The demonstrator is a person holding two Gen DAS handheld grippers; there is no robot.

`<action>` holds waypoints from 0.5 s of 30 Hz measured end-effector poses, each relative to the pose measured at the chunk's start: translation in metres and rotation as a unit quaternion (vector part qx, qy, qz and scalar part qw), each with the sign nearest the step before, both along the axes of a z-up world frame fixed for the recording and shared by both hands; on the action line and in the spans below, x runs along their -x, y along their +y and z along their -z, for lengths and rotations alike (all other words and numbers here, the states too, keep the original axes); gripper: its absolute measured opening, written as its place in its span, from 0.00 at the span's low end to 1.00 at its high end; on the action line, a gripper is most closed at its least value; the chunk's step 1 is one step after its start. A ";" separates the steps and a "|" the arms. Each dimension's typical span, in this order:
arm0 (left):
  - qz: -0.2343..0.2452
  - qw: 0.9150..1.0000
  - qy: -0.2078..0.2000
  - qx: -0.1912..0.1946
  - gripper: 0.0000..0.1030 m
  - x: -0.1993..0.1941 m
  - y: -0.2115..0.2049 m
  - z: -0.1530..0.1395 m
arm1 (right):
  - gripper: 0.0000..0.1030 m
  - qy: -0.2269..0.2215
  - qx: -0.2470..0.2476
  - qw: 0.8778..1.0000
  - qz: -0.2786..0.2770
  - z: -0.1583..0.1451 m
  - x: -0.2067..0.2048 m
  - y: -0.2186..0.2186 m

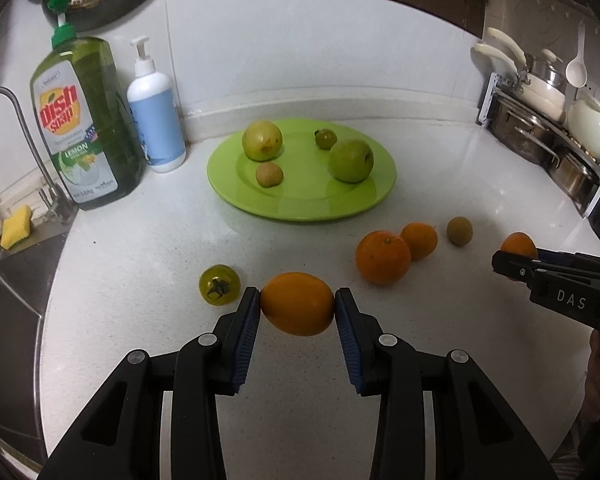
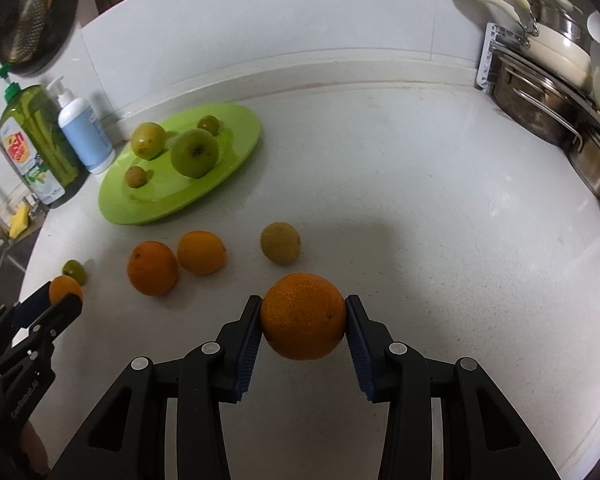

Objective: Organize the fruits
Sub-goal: 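Carry both oranges in the left and right grippers over the green plate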

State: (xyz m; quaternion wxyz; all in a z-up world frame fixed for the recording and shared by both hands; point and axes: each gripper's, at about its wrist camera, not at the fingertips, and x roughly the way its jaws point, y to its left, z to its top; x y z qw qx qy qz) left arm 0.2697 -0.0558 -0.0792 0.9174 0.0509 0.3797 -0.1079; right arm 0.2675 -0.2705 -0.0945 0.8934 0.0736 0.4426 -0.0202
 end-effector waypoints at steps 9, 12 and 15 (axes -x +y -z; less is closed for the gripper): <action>0.002 1.000 -0.019 0.011 0.37 0.018 0.002 -0.020 | 0.41 -0.026 0.001 0.999 -0.028 -0.020 0.012 0.009; 0.001 1.000 -0.027 0.009 0.37 0.022 0.003 -0.026 | 0.41 -0.035 -0.001 0.999 -0.041 -0.026 0.015 0.012; 0.000 0.999 -0.037 0.007 0.37 0.024 0.004 -0.033 | 0.41 -0.046 -0.002 0.997 -0.055 -0.033 0.014 0.017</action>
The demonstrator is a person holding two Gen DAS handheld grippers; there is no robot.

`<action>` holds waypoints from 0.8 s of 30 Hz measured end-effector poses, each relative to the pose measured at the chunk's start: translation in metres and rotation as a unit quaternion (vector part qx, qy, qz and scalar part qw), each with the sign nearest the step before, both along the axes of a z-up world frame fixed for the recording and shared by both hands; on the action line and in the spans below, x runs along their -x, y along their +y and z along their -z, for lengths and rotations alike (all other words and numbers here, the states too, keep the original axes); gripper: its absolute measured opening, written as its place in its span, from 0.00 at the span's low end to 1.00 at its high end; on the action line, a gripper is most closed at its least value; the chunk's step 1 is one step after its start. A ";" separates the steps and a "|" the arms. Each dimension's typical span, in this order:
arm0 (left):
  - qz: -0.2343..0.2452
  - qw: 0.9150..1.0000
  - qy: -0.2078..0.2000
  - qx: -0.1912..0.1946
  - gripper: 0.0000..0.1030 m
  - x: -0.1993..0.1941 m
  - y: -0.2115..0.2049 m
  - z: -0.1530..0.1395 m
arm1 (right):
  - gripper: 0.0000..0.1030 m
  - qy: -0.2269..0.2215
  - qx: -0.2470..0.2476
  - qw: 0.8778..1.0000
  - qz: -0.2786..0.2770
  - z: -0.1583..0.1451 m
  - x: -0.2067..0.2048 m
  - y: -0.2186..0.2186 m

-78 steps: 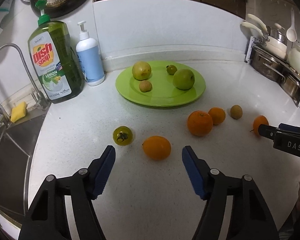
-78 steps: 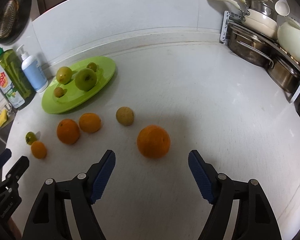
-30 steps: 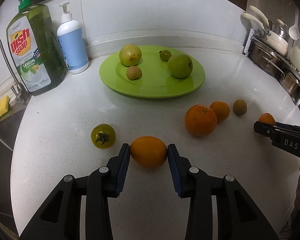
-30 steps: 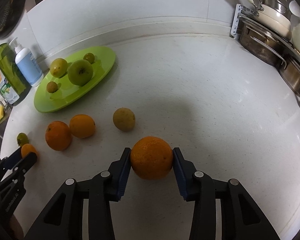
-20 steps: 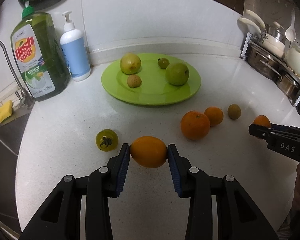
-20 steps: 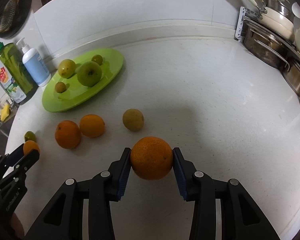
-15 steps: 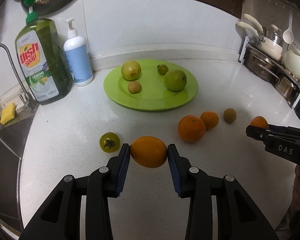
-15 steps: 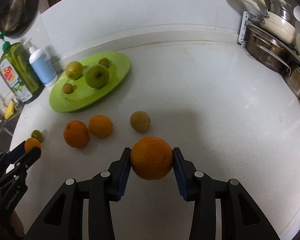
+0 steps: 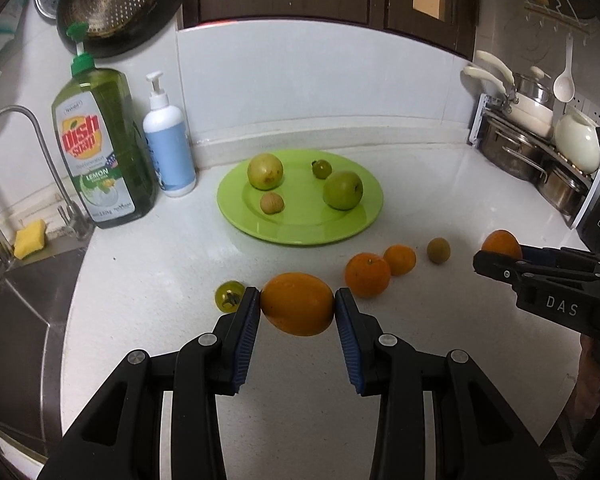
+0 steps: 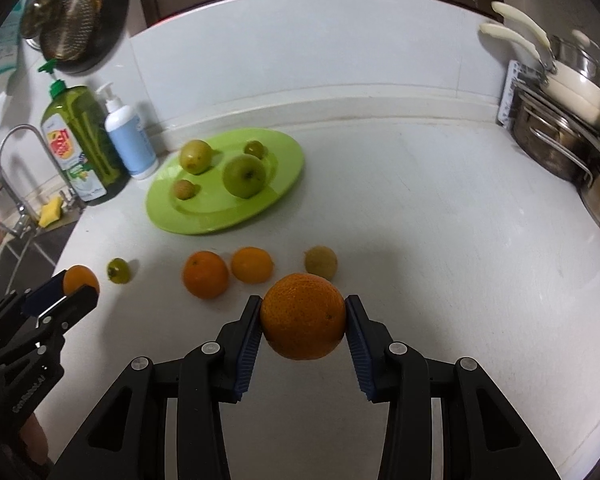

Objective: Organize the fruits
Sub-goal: 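Carry both oranges in the left and right grippers over the green plate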

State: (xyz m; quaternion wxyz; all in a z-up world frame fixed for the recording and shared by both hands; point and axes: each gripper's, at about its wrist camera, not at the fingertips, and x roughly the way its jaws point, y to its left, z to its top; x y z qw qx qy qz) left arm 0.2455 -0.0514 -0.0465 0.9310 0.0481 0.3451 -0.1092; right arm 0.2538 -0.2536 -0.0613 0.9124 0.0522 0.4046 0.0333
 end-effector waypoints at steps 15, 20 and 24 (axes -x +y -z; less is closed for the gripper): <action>0.010 0.999 -0.034 0.006 0.37 -0.012 0.005 -0.036 | 0.41 -0.047 -0.014 0.997 -0.061 -0.038 -0.033 0.023; 0.014 0.999 -0.043 0.004 0.37 -0.024 0.006 -0.044 | 0.41 -0.056 -0.013 0.996 -0.072 -0.047 -0.052 0.029; 0.021 0.998 -0.054 0.002 0.37 -0.035 0.004 -0.053 | 0.41 -0.065 -0.011 0.995 -0.079 -0.057 -0.066 0.032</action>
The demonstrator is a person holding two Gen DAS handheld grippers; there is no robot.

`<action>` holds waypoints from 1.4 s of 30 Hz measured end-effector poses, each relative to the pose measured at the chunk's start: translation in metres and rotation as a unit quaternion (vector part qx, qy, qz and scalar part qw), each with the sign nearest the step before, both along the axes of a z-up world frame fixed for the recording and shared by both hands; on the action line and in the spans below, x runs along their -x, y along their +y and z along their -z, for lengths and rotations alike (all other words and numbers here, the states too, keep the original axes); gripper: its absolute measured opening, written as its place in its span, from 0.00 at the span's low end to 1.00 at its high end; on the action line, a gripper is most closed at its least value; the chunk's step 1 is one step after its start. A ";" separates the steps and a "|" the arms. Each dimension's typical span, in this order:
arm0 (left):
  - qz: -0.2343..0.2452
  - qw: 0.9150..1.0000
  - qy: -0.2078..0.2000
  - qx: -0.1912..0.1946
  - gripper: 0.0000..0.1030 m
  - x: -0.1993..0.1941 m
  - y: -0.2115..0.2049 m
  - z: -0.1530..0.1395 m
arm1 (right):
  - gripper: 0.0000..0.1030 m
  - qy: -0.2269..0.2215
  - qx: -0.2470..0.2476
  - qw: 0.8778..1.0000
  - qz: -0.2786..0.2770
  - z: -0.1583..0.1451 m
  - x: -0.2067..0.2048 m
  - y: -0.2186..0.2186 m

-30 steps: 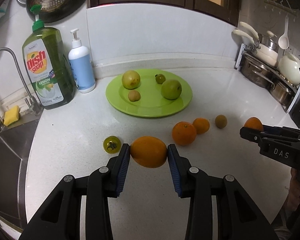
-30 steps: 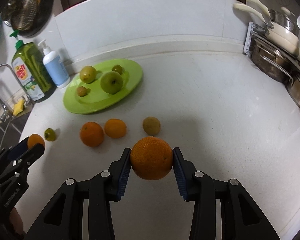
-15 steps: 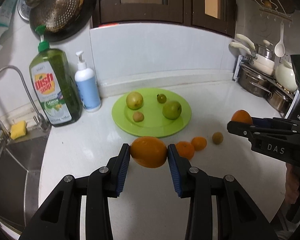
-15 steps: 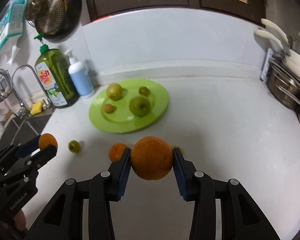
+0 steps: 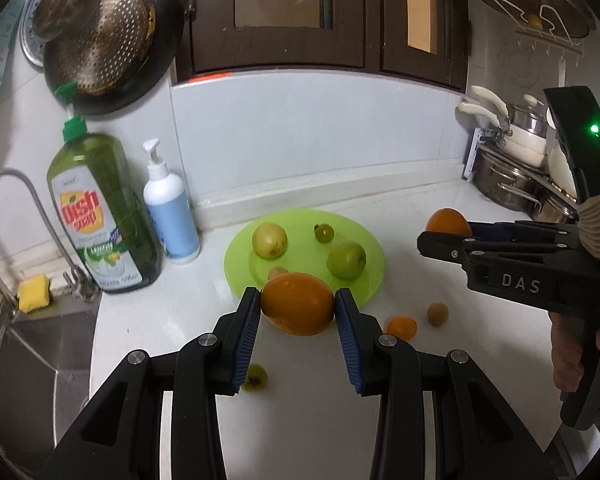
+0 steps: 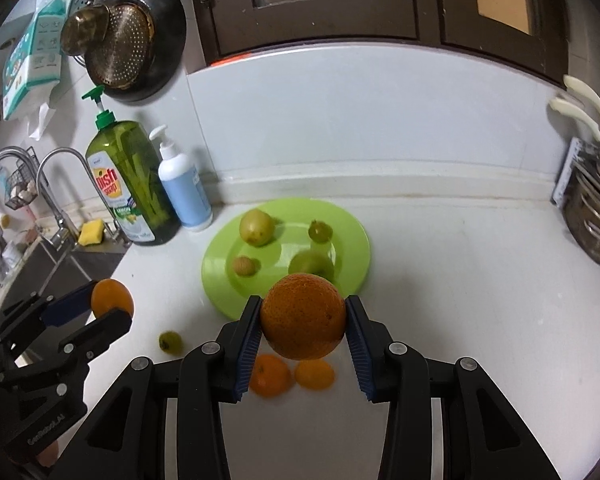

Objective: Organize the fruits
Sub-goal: 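Carry both oranges in the left and right grippers over the green plate, then lower both oranges onto the plate and open both grippers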

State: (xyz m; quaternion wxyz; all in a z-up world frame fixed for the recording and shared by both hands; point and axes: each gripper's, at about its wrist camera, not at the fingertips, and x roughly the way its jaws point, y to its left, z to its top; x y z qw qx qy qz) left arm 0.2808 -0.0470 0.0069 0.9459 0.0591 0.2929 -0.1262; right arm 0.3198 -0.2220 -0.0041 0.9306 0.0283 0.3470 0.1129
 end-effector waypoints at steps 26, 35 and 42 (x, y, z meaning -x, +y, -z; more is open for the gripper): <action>0.042 0.998 0.037 0.004 0.37 -0.128 -0.019 -0.001 | 0.41 0.029 0.015 0.999 -0.027 0.006 -0.125 -0.002; 0.058 0.995 0.077 0.012 0.37 -0.183 -0.024 0.019 | 0.41 0.064 0.037 0.997 -0.030 0.032 -0.164 0.001; 0.063 0.992 0.107 -0.008 0.37 -0.218 -0.034 0.042 | 0.41 0.080 0.038 0.995 -0.036 0.050 -0.178 -0.003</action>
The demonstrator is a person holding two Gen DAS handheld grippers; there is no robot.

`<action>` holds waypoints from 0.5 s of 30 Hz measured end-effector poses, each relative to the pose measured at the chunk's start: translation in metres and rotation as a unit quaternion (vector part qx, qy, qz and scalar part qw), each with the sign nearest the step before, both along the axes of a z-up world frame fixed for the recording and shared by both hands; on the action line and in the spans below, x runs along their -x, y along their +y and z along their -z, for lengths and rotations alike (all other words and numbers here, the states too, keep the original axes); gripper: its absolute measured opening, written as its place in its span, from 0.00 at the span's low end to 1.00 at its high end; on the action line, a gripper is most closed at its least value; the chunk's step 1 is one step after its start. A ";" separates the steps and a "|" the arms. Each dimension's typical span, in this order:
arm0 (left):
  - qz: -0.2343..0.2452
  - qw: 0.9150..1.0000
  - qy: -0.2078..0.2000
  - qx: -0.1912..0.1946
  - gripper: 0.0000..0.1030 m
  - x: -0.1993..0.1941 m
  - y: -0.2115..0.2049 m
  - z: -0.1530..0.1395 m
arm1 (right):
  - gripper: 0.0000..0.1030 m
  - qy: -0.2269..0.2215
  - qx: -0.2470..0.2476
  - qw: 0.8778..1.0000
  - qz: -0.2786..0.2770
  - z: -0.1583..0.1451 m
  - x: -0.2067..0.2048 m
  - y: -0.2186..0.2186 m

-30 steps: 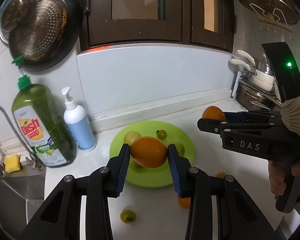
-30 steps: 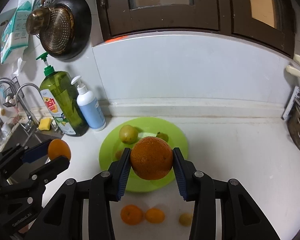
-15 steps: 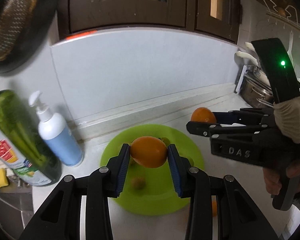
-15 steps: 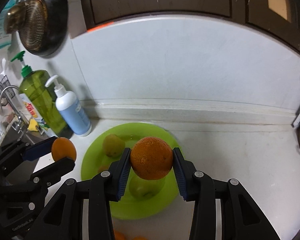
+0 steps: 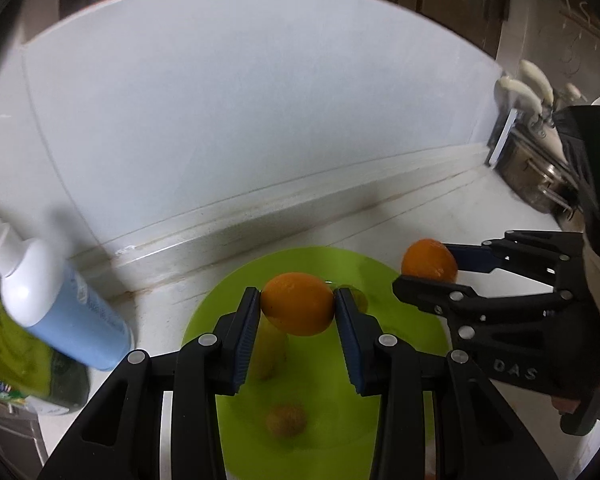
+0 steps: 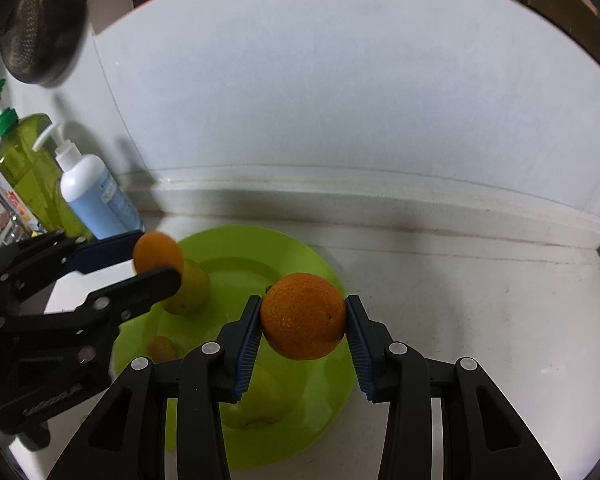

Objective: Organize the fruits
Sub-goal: 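Lower both oranges onto the plate and open both grippers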

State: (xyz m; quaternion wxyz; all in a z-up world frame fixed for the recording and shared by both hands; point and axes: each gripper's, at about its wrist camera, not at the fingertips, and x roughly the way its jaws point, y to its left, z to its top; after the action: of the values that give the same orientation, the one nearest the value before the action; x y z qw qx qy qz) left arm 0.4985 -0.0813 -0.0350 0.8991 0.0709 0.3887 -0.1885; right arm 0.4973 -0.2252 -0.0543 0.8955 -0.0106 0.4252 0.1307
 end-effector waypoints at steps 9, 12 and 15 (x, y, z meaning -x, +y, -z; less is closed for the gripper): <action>0.004 0.999 0.027 -0.034 0.37 -0.017 -0.013 0.019 | 0.41 0.025 0.000 1.000 -0.002 0.016 -0.008 -0.005; 0.005 0.999 0.030 -0.034 0.37 -0.018 -0.015 0.022 | 0.41 0.029 -0.001 1.000 -0.002 0.016 -0.011 -0.006; 0.007 0.999 0.030 -0.036 0.37 -0.019 -0.016 0.023 | 0.41 0.034 -0.004 0.999 -0.003 0.017 -0.013 -0.006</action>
State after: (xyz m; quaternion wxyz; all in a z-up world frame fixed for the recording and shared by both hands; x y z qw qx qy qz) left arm 0.5170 -0.0976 -0.0578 0.8827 0.1006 0.4212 -0.1825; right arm 0.5107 -0.2309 -0.0714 0.8802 -0.0042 0.4549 0.1352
